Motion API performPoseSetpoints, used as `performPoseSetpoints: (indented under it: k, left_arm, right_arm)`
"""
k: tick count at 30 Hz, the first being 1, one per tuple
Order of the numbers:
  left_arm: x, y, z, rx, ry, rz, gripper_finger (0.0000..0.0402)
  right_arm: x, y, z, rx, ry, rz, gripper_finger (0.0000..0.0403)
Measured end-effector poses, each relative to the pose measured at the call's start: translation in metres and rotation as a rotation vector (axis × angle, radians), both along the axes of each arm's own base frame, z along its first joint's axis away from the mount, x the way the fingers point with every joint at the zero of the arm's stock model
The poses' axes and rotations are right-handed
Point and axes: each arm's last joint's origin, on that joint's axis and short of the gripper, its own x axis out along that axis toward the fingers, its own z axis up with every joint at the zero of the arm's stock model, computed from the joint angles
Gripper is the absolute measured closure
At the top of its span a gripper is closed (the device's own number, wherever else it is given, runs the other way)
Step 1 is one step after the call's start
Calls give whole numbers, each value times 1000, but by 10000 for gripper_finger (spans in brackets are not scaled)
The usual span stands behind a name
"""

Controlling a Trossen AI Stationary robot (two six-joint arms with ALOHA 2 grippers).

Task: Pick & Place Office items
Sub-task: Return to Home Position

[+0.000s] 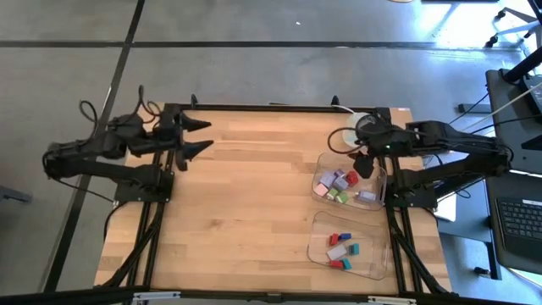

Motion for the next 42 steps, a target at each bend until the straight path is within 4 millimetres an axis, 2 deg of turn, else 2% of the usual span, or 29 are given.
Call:
performPoseSetpoints:
  k: [11,22,28,36,42]
  left_arm:
    - [-24,-3,-58,-6,-290,-17,121]
    - [-17,0,-108,-80,-354,54,119]
    - [-12,2,-136,-148,-380,96,120]
    - [-15,2,-157,-134,-448,94,121]
    - [-16,2,-168,-185,-477,84,121]
  right_arm:
    - [-35,1,-37,45,-265,7,157]
    - [-79,2,-63,76,-612,31,156]
    - [-97,2,-77,71,-721,37,156]
    - [-107,3,-101,103,-805,26,156]
    - [-97,4,-112,128,-839,62,156]
